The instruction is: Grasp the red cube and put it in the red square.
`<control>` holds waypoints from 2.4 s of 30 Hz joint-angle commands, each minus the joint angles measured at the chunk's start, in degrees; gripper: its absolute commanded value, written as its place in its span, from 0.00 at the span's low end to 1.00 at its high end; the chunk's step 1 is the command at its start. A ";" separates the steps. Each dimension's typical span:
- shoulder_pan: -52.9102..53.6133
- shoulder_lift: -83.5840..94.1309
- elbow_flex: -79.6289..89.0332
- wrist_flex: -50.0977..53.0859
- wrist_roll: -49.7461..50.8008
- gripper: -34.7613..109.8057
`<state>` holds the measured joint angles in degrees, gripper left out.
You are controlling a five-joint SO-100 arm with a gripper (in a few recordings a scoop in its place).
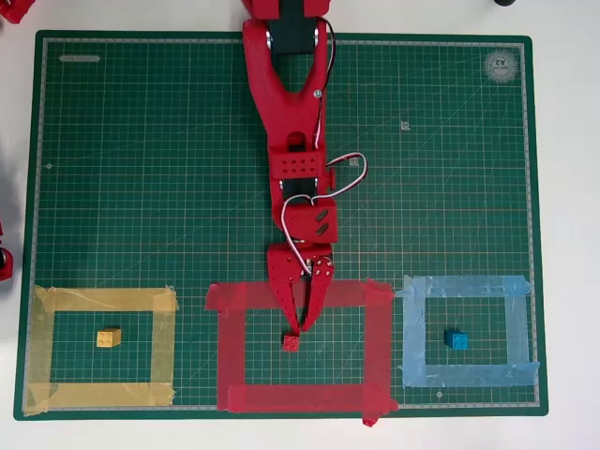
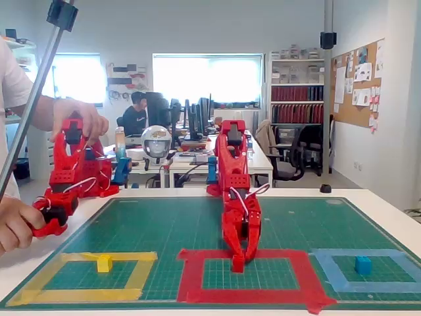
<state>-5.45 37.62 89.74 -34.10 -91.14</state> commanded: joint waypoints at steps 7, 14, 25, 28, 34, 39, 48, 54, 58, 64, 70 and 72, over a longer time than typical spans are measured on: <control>0.09 2.37 -1.85 -2.29 -1.41 0.23; 0.62 2.55 -1.85 -2.29 -1.41 0.23; 0.97 2.72 -2.11 -2.29 -1.41 0.23; 1.14 2.72 -2.29 -2.29 -1.41 0.23; 1.41 2.81 -2.37 -2.29 -1.41 0.23; 1.85 2.81 -2.55 -2.29 -1.41 0.23; 1.93 3.69 -1.85 -2.29 -1.41 0.23; 0.97 11.60 6.33 -2.11 -1.41 0.23; -0.53 26.81 19.07 1.32 -0.97 0.23; -2.11 62.67 40.52 17.67 0.35 0.23; -2.46 93.52 66.80 20.48 1.67 0.23; -2.37 99.32 73.65 20.48 2.55 0.23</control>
<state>-6.15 119.36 151.17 -13.80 -89.82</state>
